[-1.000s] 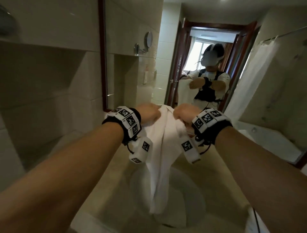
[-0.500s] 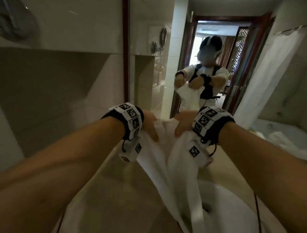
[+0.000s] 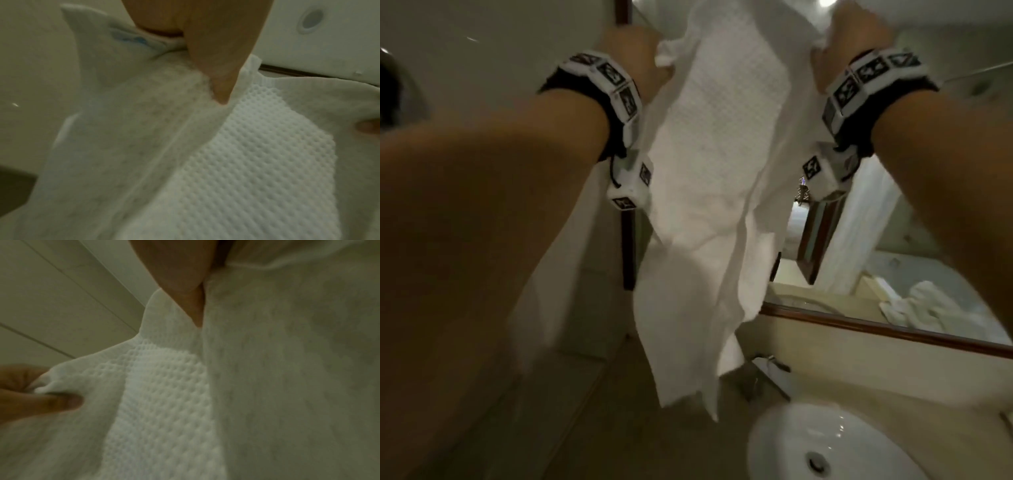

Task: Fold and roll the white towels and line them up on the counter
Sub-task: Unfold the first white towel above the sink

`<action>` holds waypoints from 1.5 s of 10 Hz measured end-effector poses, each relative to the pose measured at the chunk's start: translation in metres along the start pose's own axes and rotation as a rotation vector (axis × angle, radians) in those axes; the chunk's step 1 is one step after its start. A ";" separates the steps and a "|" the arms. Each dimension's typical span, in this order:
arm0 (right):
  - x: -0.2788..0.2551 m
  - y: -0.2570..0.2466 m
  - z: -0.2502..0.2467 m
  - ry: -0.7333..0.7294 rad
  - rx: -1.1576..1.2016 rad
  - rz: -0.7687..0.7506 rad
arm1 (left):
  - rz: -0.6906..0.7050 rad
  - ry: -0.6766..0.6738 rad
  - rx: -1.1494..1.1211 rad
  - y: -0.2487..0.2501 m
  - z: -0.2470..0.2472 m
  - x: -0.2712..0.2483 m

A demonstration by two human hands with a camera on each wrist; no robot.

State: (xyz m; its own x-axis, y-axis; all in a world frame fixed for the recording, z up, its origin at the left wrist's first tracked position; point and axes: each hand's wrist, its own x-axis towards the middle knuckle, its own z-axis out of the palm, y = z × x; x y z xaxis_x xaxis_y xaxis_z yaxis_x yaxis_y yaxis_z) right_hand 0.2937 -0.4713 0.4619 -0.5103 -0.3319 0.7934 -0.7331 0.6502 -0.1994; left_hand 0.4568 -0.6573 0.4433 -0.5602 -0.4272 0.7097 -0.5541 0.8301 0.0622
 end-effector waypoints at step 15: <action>-0.241 0.037 0.136 -1.218 0.179 -0.212 | 0.003 -0.724 -0.429 0.037 0.186 -0.222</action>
State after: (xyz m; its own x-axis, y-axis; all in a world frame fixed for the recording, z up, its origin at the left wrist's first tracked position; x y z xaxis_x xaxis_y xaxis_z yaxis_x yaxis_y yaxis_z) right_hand 0.3285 -0.4608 0.1853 -0.3887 -0.8973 -0.2090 -0.8539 0.4361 -0.2841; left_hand 0.4458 -0.5989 0.1576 -0.8992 -0.4272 0.0943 -0.3513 0.8336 0.4263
